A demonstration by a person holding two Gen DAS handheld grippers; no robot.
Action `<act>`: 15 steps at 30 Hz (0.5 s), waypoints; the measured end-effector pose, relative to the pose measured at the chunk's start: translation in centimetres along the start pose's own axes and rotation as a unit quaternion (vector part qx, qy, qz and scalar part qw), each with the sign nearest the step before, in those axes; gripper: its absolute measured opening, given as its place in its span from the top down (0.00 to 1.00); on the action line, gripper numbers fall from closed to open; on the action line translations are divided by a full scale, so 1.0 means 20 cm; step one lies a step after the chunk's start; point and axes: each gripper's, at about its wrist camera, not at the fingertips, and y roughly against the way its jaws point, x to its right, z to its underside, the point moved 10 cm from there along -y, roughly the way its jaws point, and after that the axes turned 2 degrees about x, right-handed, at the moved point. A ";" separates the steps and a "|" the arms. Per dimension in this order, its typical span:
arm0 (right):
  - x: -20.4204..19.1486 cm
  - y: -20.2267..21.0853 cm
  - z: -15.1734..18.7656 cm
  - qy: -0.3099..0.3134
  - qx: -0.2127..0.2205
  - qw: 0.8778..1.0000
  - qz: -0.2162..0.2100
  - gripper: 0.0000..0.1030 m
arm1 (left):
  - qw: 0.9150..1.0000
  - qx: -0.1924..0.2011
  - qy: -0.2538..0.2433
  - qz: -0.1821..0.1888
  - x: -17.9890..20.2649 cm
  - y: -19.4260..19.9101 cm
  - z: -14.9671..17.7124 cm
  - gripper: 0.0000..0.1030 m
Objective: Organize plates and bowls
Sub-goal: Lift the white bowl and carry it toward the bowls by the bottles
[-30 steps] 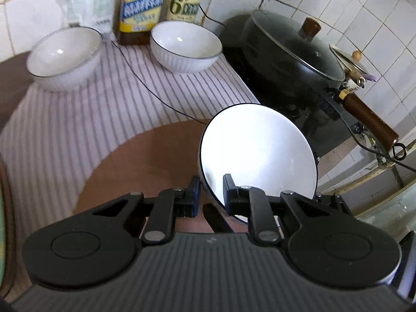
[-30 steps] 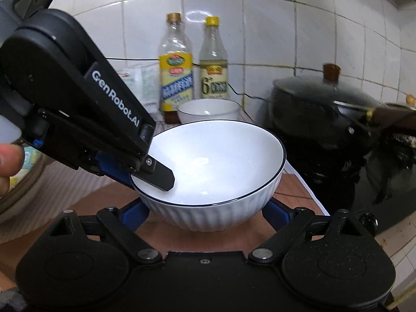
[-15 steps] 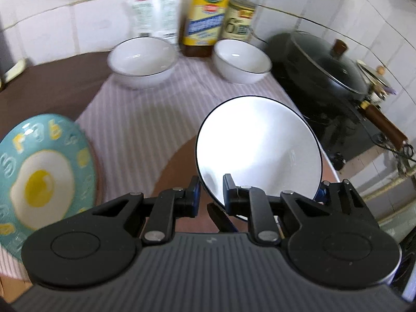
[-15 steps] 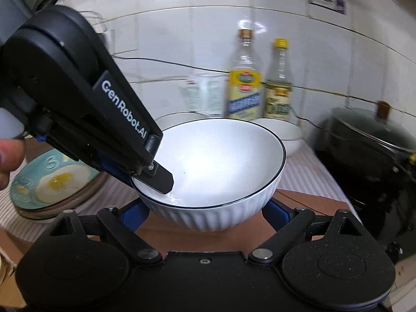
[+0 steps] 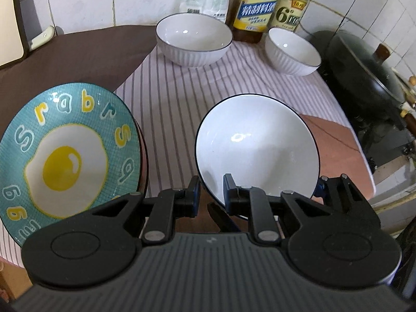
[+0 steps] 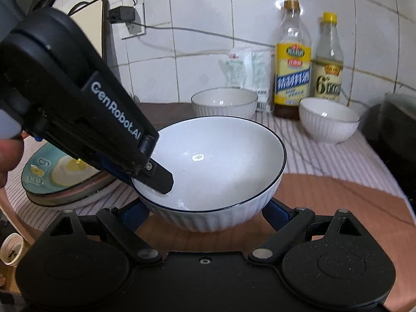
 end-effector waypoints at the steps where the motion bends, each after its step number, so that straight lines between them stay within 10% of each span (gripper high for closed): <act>1: 0.00 -0.01 0.01 0.001 -0.001 1.000 -0.002 0.07 | 1.000 -0.001 -0.002 -0.003 0.00 -0.01 0.01 0.84; 15: 0.00 -0.05 0.05 0.020 -0.029 0.999 0.019 0.08 | 1.000 -0.019 0.003 -0.014 -0.04 -0.05 0.01 0.76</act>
